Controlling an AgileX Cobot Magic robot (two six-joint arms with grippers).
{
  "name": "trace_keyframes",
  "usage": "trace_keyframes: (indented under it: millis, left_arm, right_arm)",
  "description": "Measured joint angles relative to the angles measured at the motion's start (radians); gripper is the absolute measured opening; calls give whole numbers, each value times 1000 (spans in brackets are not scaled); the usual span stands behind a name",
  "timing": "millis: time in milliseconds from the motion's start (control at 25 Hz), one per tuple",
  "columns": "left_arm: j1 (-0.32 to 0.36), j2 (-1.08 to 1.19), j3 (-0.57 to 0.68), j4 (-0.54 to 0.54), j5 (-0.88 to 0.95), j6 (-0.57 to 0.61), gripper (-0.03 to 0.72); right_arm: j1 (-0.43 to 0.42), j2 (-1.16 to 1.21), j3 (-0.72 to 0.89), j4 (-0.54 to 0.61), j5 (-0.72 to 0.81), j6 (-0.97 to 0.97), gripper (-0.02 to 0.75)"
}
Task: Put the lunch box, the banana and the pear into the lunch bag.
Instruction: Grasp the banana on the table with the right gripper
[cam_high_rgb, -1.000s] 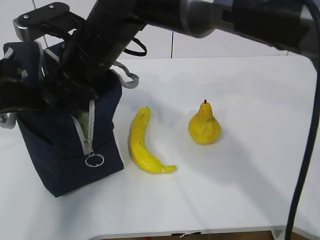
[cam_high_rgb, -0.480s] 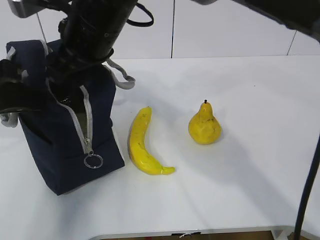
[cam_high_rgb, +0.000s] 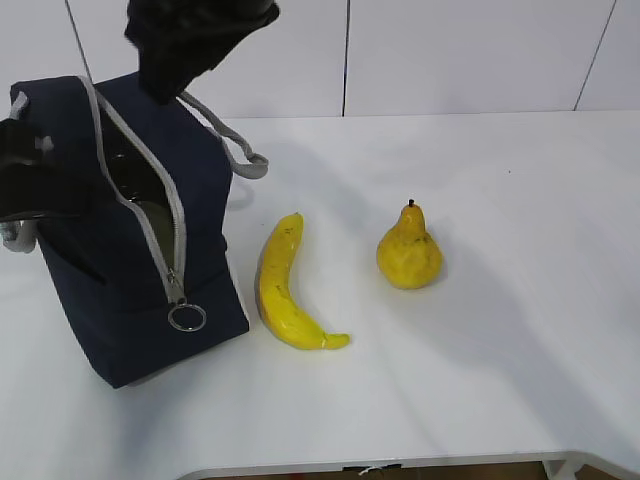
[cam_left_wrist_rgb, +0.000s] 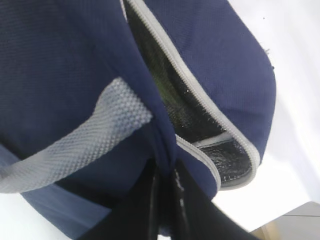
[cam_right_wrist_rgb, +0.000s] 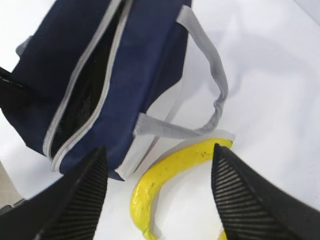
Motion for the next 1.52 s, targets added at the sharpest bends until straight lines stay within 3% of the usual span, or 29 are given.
trace_keyframes:
  millis: [400,920,1240,1520]
  left_arm:
    - [0,0,0,6,-6,8,-14]
    - [0,-8,0,38,-2,20,-14]
    - [0,-17,0,45,19,22,-14]
    - [0,-17,0,48,28,22,-14]
  right_arm:
    - [-123,-169,161,56,3,50,531]
    - [-132,-327,463,76,-12,63,531]
    - [-132,-483,786,121,-224,47,531]
    - [-132,-602,1098,273,-476,-101,531]
